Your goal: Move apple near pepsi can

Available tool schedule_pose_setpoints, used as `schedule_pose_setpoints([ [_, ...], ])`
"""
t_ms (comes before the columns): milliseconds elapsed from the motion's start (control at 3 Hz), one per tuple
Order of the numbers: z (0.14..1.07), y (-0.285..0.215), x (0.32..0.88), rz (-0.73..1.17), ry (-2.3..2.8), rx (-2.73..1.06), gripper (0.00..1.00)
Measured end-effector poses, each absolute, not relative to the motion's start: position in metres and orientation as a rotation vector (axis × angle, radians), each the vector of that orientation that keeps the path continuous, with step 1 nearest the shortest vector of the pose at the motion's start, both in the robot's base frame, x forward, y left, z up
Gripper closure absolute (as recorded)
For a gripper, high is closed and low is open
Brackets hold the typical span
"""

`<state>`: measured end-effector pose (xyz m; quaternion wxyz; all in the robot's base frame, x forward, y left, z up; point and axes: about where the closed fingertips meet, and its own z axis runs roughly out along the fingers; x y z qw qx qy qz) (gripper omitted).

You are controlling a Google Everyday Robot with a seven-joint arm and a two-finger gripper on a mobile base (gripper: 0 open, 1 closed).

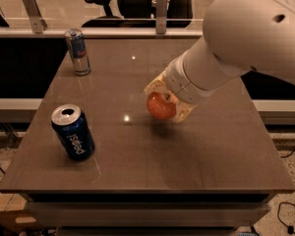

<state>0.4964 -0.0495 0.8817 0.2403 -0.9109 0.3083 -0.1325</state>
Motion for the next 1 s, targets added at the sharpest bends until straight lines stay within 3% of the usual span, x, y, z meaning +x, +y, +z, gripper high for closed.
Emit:
schedule_pose_setpoints([
  [1000,0.893,-0.012,0.473,-0.324,0.928,-2.562,1.0],
])
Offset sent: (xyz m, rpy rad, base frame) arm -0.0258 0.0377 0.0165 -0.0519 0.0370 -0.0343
